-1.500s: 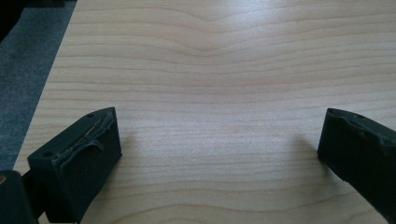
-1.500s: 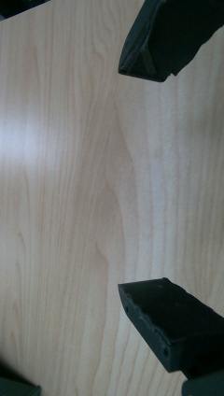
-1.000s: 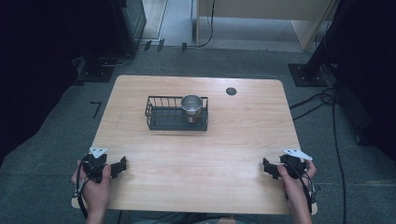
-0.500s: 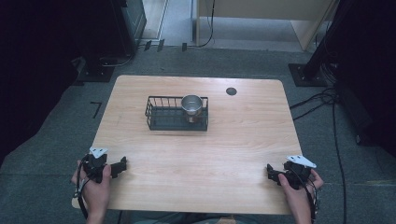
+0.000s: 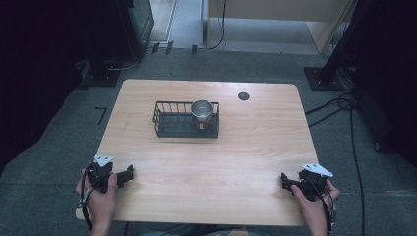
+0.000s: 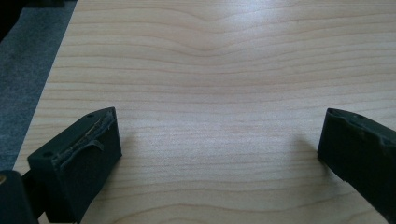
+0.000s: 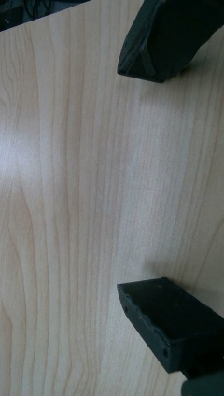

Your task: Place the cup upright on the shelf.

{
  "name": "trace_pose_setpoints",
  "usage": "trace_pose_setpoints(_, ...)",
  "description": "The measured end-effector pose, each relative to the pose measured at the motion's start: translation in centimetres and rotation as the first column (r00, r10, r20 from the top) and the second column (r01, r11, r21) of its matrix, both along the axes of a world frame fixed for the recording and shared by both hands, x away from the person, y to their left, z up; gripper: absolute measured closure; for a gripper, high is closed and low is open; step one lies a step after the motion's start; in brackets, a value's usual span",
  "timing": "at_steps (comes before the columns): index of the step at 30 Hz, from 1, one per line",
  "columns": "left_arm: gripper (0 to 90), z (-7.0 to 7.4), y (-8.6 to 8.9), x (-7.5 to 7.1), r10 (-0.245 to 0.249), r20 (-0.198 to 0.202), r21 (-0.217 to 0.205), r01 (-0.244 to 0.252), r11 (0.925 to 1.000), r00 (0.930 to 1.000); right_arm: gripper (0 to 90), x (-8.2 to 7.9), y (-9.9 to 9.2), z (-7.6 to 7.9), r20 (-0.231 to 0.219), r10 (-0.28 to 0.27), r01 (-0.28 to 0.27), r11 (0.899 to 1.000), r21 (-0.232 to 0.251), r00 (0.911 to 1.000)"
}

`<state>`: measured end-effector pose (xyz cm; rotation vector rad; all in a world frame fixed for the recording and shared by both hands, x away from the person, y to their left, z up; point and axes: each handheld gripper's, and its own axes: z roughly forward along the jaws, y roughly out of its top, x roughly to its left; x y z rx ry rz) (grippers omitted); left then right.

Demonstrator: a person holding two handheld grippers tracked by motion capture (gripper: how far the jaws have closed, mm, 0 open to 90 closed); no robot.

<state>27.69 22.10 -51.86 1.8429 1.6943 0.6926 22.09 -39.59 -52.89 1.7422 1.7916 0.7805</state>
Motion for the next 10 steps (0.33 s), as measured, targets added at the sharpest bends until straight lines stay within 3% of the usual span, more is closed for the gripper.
trace_pose_setpoints(10, 0.0, 0.00, -0.01, 0.00, 0.001, 0.000, 0.000, -0.001, 1.0000, 1.0000, 0.0, 0.00, 0.00, 0.00, 0.000, -0.002, 0.002, 1.000, 0.000, 1.0000)
